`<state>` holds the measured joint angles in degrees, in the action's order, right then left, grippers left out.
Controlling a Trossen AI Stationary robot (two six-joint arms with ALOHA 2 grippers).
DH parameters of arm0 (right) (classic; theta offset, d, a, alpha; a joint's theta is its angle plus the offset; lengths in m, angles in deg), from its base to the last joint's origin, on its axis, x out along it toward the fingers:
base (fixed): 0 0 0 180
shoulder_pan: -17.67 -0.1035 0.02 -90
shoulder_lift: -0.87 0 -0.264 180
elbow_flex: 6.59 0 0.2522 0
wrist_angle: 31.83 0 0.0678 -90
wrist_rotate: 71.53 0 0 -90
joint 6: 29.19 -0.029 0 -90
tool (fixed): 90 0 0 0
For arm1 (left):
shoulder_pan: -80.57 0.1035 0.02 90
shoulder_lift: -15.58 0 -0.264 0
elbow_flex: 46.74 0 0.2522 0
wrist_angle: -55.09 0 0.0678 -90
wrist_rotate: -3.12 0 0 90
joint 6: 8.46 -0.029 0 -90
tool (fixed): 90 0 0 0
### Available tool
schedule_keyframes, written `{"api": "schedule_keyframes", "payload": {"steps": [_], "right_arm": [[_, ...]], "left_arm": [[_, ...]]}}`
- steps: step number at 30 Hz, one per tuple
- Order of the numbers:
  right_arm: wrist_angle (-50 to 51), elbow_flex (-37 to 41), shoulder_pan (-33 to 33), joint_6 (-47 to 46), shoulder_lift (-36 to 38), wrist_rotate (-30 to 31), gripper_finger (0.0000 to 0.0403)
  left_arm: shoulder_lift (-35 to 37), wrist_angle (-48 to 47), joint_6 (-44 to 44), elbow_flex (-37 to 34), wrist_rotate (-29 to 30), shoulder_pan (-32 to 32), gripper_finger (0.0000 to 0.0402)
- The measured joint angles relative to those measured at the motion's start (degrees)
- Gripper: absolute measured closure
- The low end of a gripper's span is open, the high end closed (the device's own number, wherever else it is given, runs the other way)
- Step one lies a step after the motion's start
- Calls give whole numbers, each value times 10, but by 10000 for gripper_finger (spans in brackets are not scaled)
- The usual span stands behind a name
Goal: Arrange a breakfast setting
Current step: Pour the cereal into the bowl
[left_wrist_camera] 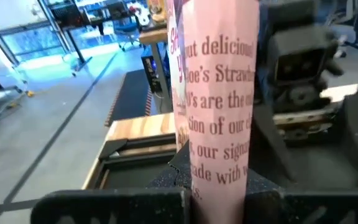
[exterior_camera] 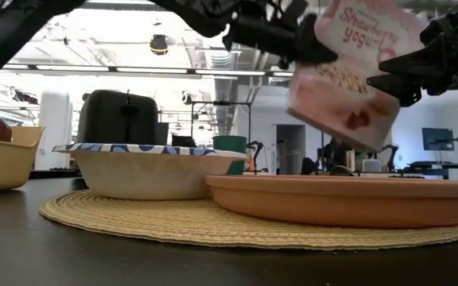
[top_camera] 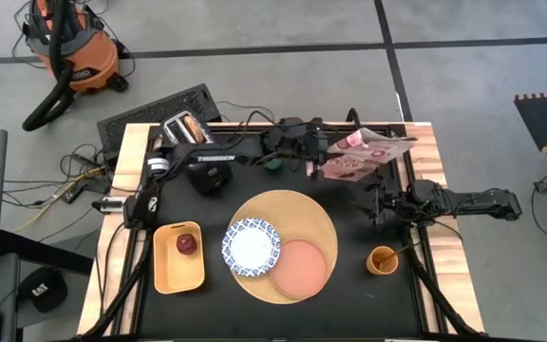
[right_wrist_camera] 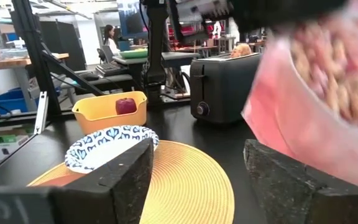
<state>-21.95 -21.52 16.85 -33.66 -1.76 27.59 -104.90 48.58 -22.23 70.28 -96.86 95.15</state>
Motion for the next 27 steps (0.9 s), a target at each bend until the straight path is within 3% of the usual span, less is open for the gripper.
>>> {"api": "schedule_keyframes", "payload": {"steps": [5, 11, 15, 20, 27], "right_arm": [[0, 0, 0, 0, 0, -1, 121], [-8, 0, 0, 0, 0, -1, 121], [-26, 0, 0, 0, 0, -1, 121], [-57, 0, 8, 0, 0, 2, 121], [-139, 6, 21, 41, 0, -11, 121]], "left_arm": [[94, 69, -1, -115, 26, -9, 401], [226, 311, 35, -338, 51, -18, 401], [285, 455, 57, -451, 58, -25, 401], [312, 570, 86, -512, 48, -28, 401], [306, 624, 111, -514, 19, -33, 401]]}}
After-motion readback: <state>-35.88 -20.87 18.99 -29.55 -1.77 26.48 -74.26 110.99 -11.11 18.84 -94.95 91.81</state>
